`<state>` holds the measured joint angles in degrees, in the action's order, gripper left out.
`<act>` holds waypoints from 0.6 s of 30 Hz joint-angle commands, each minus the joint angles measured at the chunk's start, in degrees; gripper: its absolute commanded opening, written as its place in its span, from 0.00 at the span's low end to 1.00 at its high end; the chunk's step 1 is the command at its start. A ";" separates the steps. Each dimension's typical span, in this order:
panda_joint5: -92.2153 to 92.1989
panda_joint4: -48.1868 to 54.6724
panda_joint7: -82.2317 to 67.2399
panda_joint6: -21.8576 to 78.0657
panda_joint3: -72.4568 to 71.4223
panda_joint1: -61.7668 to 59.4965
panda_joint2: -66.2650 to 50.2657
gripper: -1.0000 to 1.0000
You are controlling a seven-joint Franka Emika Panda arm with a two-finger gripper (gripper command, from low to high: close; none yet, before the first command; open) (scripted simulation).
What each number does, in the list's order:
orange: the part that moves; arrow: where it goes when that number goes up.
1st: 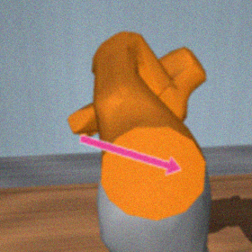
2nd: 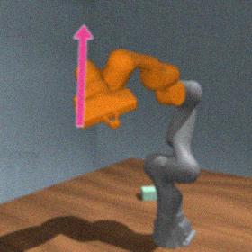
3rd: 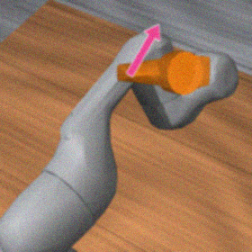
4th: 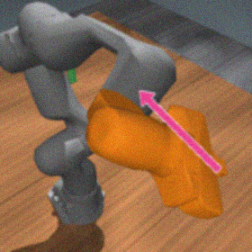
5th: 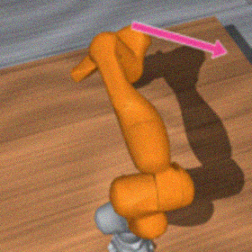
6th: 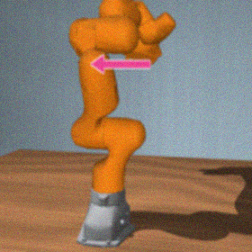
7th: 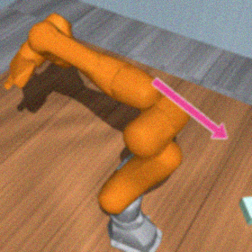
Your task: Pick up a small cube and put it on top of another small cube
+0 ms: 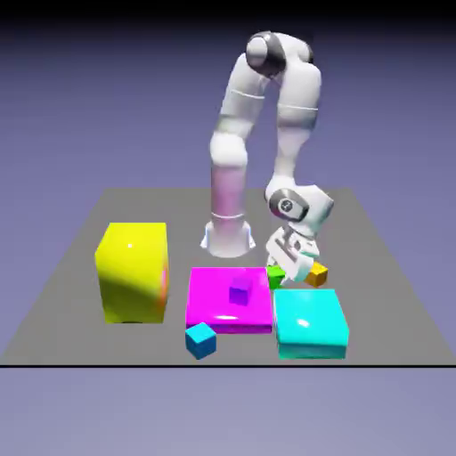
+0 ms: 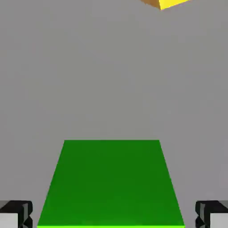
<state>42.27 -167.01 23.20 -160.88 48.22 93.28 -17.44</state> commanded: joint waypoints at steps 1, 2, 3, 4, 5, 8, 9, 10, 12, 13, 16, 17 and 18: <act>0.61 -0.01 0.30 2.01 0.81 0.81 2.07 0.00; 1.24 -0.01 0.61 4.04 1.62 1.61 4.15 0.00; 1.86 -0.02 0.91 6.07 2.43 2.41 6.22 0.00; 2.49 -0.02 1.22 8.10 3.23 3.22 8.30 0.00; 3.11 -0.03 1.53 10.13 4.04 4.02 10.37 0.00; 4.98 -0.05 2.46 16.22 6.47 6.44 16.60 0.00; 5.61 -0.06 2.77 18.25 7.27 7.24 18.67 0.00; 6.23 -0.06 3.07 20.28 8.08 8.05 20.75 0.00; 7.42 -0.07 3.66 24.13 9.62 9.58 24.69 0.00; 7.42 -0.07 3.66 24.14 9.62 9.58 24.69 0.00; 5.65 3.21 -1.85 23.90 5.53 5.83 22.13 0.00; 5.62 4.58 -4.07 23.74 4.52 3.76 21.16 0.00; 5.59 5.95 -6.29 23.58 3.51 1.68 20.19 0.00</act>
<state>47.72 -161.06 16.81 -137.28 51.74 94.52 2.75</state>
